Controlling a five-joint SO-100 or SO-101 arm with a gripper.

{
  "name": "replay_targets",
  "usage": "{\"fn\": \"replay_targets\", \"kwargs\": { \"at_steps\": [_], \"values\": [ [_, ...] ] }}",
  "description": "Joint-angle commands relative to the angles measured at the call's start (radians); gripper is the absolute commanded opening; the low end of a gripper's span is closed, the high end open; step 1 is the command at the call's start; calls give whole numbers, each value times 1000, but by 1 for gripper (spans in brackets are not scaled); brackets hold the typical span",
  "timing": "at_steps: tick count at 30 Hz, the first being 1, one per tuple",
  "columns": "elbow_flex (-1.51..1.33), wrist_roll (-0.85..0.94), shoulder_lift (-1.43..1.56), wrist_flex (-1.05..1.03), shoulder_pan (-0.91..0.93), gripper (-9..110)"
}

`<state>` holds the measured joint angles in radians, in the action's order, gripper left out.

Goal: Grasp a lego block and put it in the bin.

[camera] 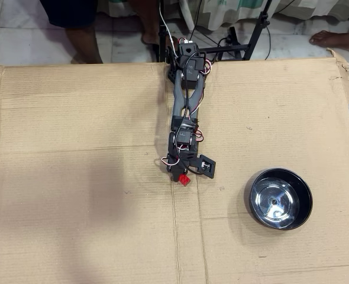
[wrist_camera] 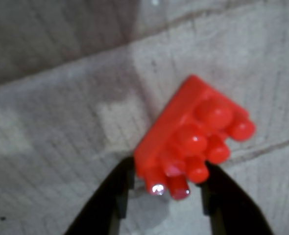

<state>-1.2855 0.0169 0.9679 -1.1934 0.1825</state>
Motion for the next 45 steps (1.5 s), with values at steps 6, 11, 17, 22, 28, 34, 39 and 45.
{"fn": "replay_targets", "kwargs": {
  "at_steps": [6,11,17,22,28,34,39,45],
  "values": [
    [40,-6,6,23,5,9],
    [35,-6,9,77,-2,6],
    [37,-2,12,81,8,31],
    [41,2,12,80,-11,42],
    [31,-6,14,66,-31,42],
    [31,-8,11,66,-32,42],
    [31,8,11,67,3,42],
    [41,9,11,-3,18,42]
  ]
}}
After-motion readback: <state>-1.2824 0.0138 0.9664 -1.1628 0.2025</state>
